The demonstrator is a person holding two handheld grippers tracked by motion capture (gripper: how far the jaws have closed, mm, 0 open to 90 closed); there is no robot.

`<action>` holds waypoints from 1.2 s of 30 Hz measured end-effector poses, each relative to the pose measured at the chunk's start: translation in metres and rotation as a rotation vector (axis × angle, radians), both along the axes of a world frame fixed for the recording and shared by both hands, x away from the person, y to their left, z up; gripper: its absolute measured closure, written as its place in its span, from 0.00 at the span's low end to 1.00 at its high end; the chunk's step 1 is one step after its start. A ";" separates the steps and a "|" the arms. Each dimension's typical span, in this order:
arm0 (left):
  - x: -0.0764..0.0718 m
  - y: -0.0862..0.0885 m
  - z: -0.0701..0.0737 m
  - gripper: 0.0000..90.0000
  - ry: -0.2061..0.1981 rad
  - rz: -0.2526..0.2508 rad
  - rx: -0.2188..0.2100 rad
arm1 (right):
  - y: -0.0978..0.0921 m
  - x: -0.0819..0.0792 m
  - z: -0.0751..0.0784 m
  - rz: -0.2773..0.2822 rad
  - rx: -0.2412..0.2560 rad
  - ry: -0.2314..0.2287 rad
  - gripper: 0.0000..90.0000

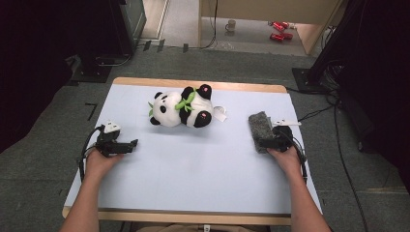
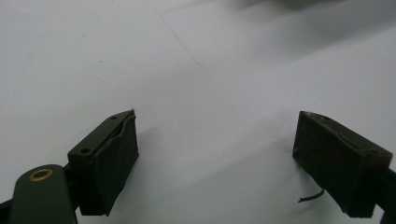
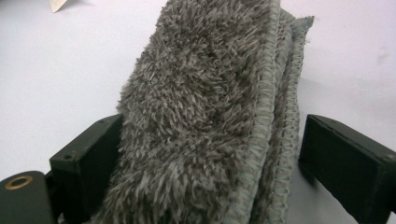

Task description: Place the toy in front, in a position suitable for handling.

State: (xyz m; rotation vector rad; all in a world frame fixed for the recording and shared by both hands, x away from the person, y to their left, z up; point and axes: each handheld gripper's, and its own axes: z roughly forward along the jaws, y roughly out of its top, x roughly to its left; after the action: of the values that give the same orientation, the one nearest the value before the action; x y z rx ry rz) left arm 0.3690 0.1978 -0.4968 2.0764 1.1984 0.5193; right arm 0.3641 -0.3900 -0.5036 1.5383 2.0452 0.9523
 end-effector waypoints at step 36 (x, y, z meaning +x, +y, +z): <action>0.008 -0.029 0.046 0.35 -0.013 -0.031 -0.086 | 0.000 0.002 0.010 -0.039 0.047 0.072 0.18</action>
State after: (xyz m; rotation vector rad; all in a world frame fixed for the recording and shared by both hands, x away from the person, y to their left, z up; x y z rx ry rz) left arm 0.3775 0.1693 -0.4507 2.0128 1.1588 0.4583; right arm 0.3665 -0.3902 -0.4931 1.6538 2.0476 0.9499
